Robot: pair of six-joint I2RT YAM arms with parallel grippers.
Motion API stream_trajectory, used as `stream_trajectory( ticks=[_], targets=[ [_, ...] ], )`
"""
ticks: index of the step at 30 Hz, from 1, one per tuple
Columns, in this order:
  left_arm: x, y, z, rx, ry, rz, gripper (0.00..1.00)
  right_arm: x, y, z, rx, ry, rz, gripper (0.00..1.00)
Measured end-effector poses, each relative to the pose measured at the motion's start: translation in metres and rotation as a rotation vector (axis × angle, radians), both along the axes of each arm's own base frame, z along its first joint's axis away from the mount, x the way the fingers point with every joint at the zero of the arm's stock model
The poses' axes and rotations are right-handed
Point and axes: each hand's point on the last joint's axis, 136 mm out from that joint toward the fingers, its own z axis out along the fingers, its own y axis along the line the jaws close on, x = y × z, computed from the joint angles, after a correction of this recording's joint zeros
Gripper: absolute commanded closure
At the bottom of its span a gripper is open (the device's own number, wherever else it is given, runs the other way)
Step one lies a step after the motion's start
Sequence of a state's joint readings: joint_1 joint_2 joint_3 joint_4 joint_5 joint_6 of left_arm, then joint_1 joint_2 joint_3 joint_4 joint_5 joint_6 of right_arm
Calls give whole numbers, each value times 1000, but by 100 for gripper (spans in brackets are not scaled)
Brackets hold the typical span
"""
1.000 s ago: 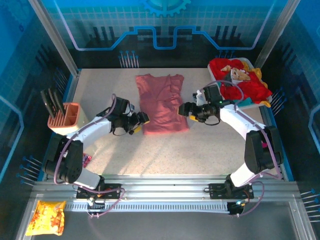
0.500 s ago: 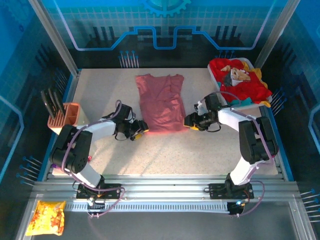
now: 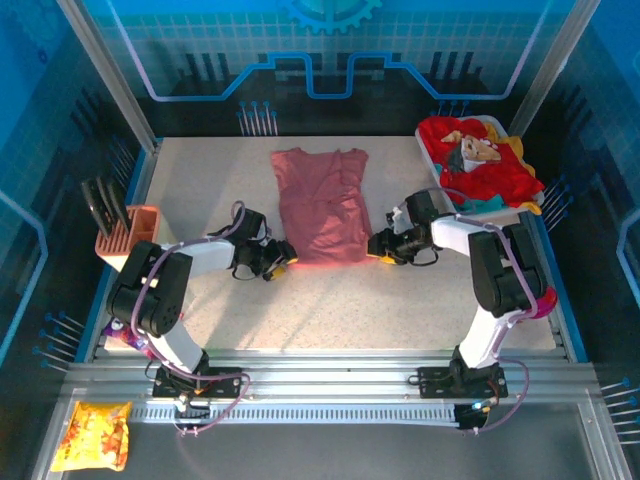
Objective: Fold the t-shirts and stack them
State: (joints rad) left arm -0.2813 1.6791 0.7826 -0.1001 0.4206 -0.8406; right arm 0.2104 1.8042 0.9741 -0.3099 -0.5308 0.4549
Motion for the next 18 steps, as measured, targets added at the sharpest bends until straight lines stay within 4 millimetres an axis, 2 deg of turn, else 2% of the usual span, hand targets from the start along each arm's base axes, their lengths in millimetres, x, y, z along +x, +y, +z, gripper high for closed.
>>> stream_trajectory(
  ticks=[10, 18],
  targets=[
    [2, -1, -3, -5, 30, 27, 57, 0, 2, -5, -12, 12, -7, 50],
    [5, -3, -3, -10, 33, 33, 61, 1, 1, -7, -17, 29, -28, 60]
  ],
)
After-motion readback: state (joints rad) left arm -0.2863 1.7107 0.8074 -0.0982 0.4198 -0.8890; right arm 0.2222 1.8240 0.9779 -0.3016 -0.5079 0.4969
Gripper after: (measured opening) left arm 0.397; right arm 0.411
